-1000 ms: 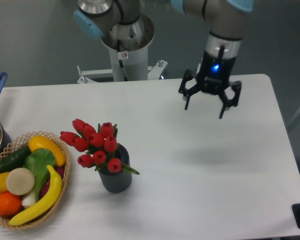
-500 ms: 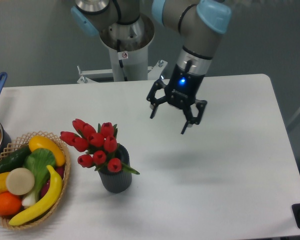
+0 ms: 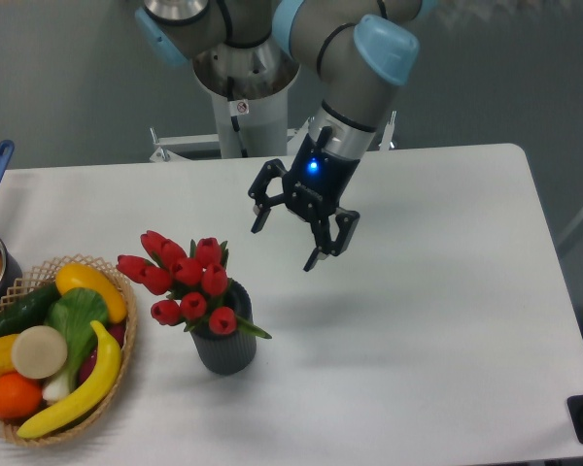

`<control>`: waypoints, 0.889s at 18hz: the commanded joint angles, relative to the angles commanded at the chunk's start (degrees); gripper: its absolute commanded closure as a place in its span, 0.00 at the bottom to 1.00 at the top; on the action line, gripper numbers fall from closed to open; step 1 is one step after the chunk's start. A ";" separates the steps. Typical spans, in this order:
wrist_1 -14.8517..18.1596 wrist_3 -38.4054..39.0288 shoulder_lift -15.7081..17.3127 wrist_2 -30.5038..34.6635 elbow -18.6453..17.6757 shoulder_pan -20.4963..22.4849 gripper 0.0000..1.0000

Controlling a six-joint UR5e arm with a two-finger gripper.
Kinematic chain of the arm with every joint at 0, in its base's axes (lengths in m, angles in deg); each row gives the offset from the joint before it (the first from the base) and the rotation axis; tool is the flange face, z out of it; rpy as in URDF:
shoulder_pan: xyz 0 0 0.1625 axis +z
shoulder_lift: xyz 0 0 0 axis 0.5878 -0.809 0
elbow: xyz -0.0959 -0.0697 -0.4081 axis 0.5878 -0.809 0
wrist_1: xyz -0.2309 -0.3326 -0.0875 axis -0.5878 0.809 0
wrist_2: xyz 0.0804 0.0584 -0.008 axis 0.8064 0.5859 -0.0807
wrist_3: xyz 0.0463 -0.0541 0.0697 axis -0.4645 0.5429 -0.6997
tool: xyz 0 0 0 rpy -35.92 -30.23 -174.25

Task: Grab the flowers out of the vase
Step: 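Move the open gripper down toward the red tulips in the grey vase, then position the gripper fingers around the tulip stems above the vase rim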

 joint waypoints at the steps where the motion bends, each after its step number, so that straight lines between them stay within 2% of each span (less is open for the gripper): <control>1: -1.14 0.09 -0.52 -0.70 -0.09 -0.44 0.00; 4: -3.87 0.44 -2.02 -1.23 -0.26 -2.19 0.00; 10: -5.28 1.05 -3.52 -2.37 0.00 -3.25 0.00; 16: -5.55 1.05 -4.92 -7.73 0.35 -3.52 0.00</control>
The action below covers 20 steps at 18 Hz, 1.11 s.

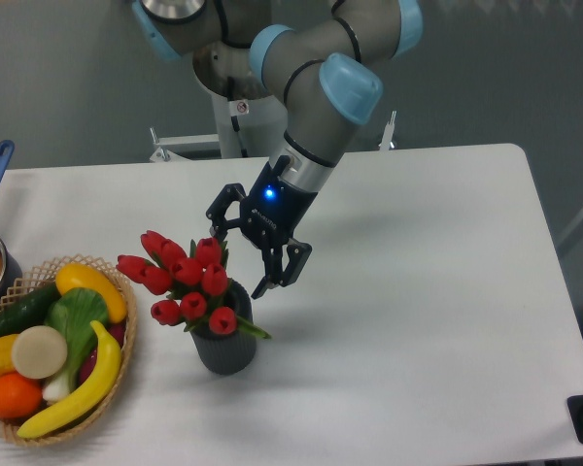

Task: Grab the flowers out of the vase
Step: 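Position the gripper fingers around the tulip stems above the vase rim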

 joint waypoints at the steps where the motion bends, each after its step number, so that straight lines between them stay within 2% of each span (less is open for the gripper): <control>1: 0.00 0.00 -0.18 -0.97 -0.08 0.00 0.00; 9: 0.00 0.09 -2.90 -6.16 -0.26 0.00 0.00; 20: -0.09 0.00 -3.87 -8.53 -0.08 0.17 0.00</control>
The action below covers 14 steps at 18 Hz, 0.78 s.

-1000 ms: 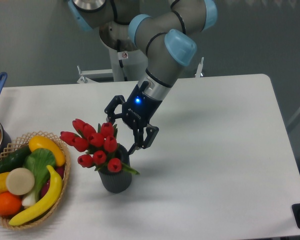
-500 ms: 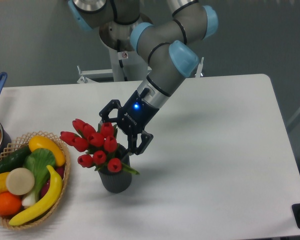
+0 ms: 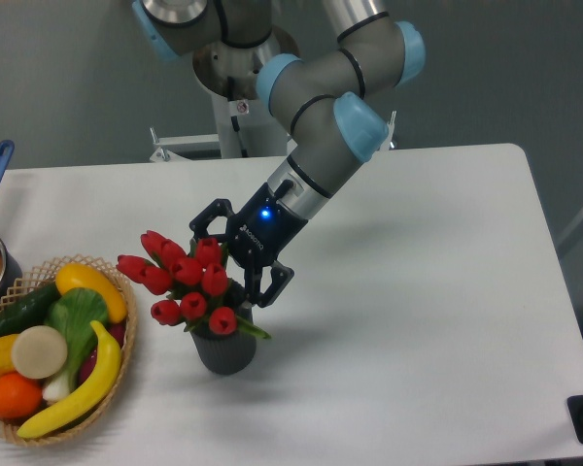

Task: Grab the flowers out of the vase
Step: 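Position the gripper fingers around the tulip stems above the vase rim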

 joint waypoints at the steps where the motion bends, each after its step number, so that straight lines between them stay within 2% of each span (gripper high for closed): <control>1: 0.00 -0.09 0.00 -0.44 0.09 0.17 0.00; 3: 0.00 -0.17 0.00 -2.19 0.17 0.44 0.06; 4: 0.00 -0.26 0.00 -2.20 0.17 0.44 0.13; 11: 0.00 -0.35 -0.35 -2.20 0.17 0.53 0.45; 14: 0.00 -0.26 -0.26 -2.29 0.17 0.88 0.49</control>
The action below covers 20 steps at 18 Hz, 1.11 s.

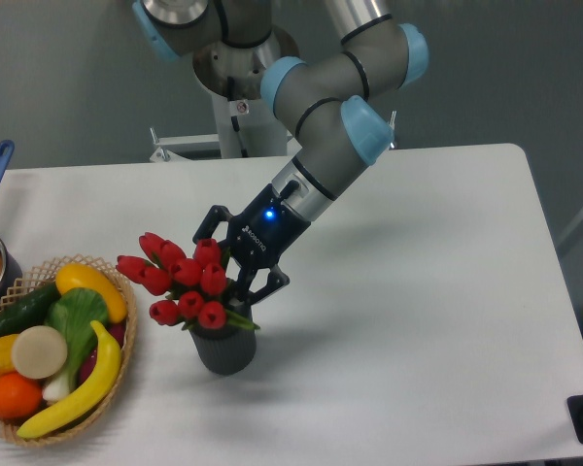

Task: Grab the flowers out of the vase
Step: 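Close the gripper on the tulip stems, then lift the gripped tulips straight up out of the grey vase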

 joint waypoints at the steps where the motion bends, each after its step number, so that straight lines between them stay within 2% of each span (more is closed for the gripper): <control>1: 0.09 0.00 0.00 0.00 0.00 0.09 0.53; 4: 0.09 0.09 0.00 0.00 0.00 0.18 0.60; 11: 0.09 2.28 0.97 -0.26 0.35 1.14 0.60; 20: 0.09 10.53 3.07 -2.81 3.33 1.94 0.59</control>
